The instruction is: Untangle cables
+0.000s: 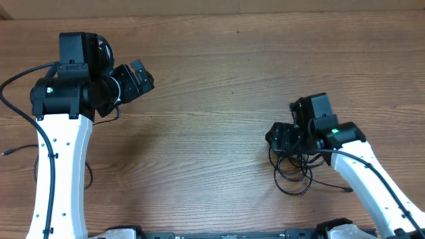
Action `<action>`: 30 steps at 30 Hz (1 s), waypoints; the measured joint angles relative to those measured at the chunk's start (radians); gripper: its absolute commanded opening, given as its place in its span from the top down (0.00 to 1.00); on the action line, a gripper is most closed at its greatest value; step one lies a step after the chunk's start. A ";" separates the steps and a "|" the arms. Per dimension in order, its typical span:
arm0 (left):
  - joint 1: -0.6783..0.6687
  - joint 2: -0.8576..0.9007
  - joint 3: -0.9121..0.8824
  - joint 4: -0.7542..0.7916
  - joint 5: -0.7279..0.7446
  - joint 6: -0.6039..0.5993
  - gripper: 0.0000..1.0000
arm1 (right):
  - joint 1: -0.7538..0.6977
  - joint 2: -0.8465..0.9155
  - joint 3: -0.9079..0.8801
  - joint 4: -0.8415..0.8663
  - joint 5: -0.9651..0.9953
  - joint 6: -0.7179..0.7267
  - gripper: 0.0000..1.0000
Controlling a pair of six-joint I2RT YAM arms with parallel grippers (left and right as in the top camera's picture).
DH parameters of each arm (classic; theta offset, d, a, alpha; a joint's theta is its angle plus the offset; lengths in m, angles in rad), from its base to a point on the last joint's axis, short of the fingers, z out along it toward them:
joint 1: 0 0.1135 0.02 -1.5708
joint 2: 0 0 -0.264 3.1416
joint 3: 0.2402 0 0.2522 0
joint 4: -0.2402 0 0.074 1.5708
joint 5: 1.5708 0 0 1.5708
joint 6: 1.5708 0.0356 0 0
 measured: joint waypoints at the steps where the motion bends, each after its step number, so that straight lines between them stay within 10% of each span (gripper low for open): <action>1: 0.000 0.000 0.000 0.001 0.000 0.000 0.00 | 0.005 0.004 -0.014 0.016 -0.002 -0.011 0.31; 7: 0.000 0.000 0.000 0.001 0.000 0.000 0.00 | 0.053 0.041 -0.058 0.042 -0.010 -0.055 0.56; 12: 0.000 0.000 0.000 0.000 0.000 0.000 0.00 | 0.100 0.058 -0.058 0.068 -0.013 -0.087 0.96; 20: 0.000 0.000 0.000 0.000 -0.013 0.000 0.01 | 0.112 0.074 -0.012 0.234 -0.122 -0.115 0.96; 30: 0.000 0.000 0.000 0.001 -0.023 0.000 0.01 | 0.112 0.111 0.465 0.336 -0.309 -0.100 0.96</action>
